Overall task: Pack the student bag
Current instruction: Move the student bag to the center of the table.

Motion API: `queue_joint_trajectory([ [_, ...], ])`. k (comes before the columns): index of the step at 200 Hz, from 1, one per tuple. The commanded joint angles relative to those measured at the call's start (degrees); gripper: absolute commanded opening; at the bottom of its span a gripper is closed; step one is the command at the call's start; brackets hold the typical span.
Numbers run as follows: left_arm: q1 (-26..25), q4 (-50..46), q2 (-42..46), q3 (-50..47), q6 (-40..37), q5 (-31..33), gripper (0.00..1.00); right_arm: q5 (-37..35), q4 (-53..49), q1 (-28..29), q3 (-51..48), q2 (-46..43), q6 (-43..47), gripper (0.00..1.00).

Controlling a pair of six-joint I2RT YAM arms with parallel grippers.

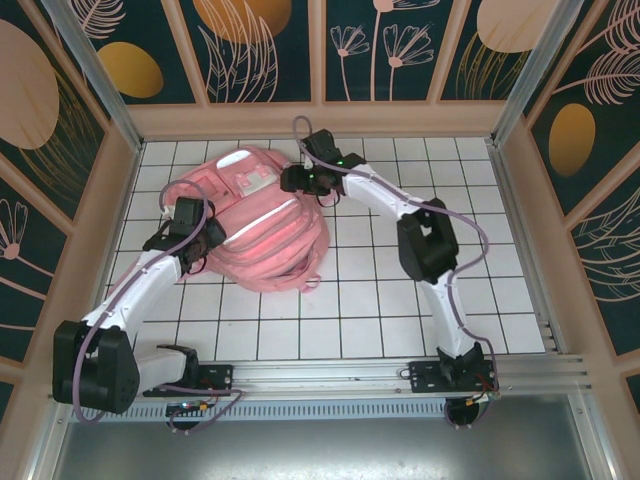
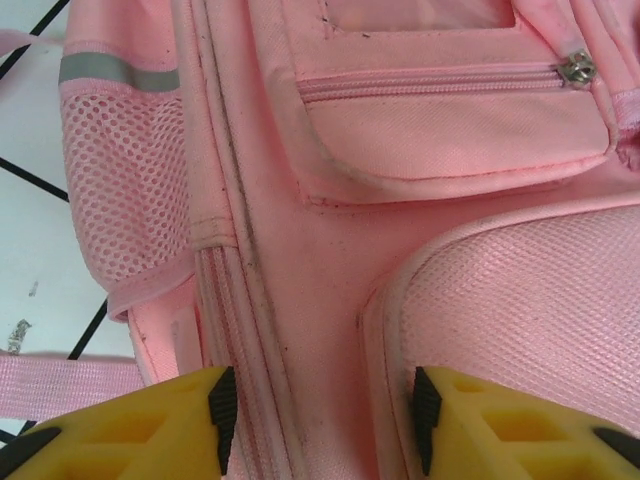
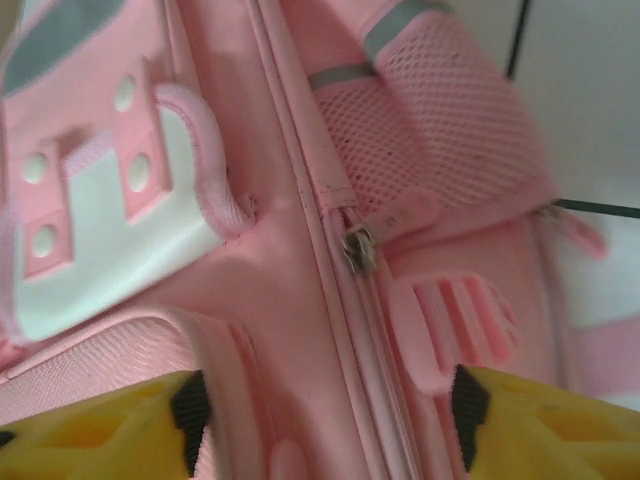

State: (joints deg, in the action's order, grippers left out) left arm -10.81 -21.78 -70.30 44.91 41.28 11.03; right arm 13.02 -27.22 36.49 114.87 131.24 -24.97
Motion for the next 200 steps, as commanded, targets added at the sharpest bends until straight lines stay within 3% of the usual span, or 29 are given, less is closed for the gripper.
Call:
queue_joint_trajectory([
  [1,0.48,0.62,-1.20,-2.35,1.36,1.89,0.48,4.90,-5.37,0.48,4.48,4.11,1.81,0.59],
  [18,0.45,3.13,-2.54,-3.55,1.29,0.28,0.46,7.37,-3.95,0.53,2.92,4.08,1.36,0.40],
  [36,0.44,6.13,-4.29,-3.99,0.94,-2.47,0.45,7.53,-2.41,0.56,-0.69,2.11,0.82,0.00],
  [112,0.31,19.61,-13.44,0.93,0.85,-18.49,0.41,-2.21,6.64,-4.78,-33.48,-21.36,-4.97,0.00],
  [147,-3.17,21.77,-19.67,7.58,1.38,-23.77,0.39,-5.90,7.24,-9.98,-45.47,-30.35,-5.80,0.00],
  [176,-7.08,22.06,-22.48,11.77,2.53,-25.98,0.40,-7.43,6.90,-14.88,-48.88,-32.89,-4.30,0.00],
  [200,-7.49,21.56,-21.47,13.13,3.23,-27.31,0.43,-8.41,6.74,-18.98,-47.38,-31.63,-2.06,0.00],
])
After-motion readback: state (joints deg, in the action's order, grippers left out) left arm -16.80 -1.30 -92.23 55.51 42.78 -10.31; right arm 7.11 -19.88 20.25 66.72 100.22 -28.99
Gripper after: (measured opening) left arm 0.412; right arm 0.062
